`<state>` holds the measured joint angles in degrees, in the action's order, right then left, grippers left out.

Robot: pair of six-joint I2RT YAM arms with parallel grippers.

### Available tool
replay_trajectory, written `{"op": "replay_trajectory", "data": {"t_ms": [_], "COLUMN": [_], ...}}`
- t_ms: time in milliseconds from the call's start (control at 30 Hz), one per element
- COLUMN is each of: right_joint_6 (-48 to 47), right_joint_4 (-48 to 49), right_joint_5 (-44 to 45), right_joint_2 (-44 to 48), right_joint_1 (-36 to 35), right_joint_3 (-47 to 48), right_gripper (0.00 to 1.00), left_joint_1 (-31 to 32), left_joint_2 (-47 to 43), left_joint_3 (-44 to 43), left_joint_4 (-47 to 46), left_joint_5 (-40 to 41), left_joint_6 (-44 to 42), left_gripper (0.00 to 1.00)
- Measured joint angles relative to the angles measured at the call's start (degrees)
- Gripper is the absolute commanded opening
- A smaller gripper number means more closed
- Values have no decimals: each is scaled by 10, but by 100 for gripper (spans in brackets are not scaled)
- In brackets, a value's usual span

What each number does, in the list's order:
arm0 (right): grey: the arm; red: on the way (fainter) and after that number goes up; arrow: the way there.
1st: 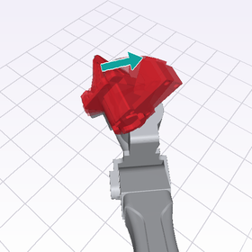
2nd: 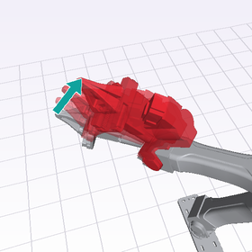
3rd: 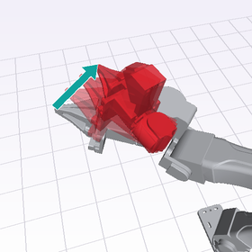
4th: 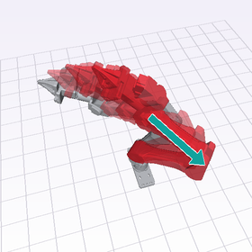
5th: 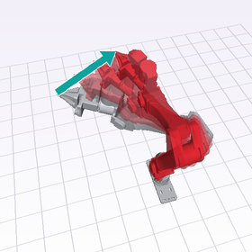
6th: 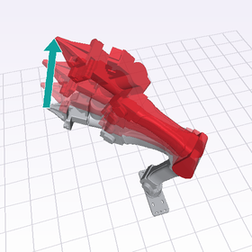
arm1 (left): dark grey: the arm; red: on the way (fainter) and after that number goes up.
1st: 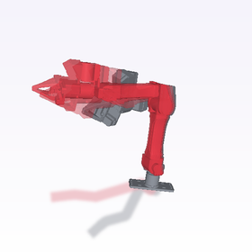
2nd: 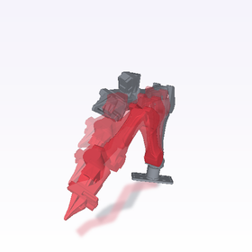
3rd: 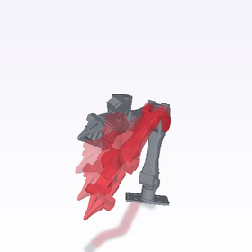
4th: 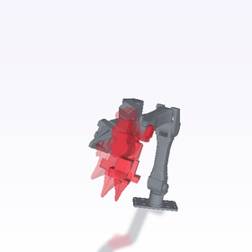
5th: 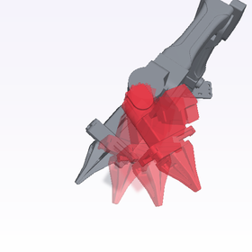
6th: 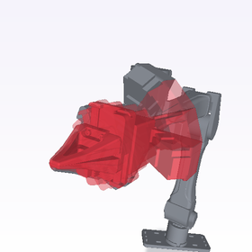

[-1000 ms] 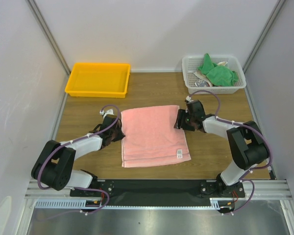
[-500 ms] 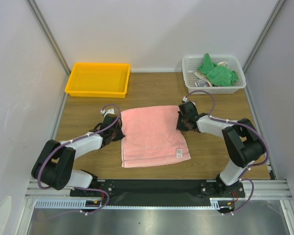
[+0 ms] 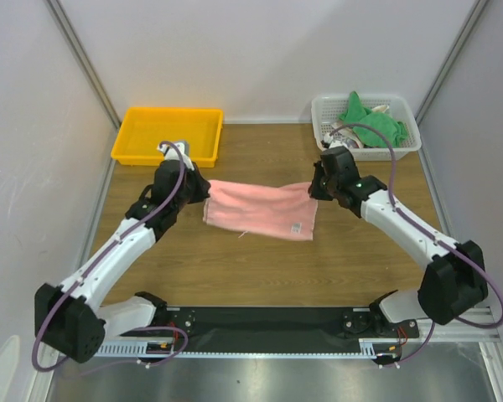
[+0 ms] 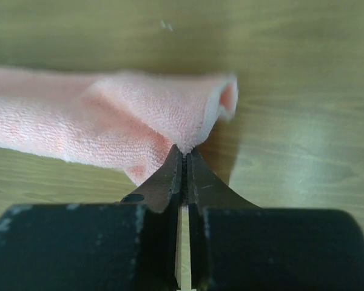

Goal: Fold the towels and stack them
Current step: Fold the towel

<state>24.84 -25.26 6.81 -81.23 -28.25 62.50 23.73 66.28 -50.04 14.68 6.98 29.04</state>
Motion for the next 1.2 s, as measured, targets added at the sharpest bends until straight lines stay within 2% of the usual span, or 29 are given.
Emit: {"op": "replay_trajectory", "data": {"t_ms": [400,567,1200], "right_joint_6": [-14,9,107], "right_joint_4": [-63,-101,-276], "right_joint_5": [-9,-17,-110], "right_joint_2": [91,130,245], "right_joint_1": [16,19,29], "right_joint_3": [86,122,82], "right_gripper": [0,0,0], "left_joint_1": [0,2,8], "left_joint_2": [-106,-146,-304], "left_joint_3": [-53,-68,-33], "left_joint_4": [58,88,274], "left_joint_5": [14,10,-75], "left_joint_6": [-22,-10,102], "left_gripper": [0,0,0]}}
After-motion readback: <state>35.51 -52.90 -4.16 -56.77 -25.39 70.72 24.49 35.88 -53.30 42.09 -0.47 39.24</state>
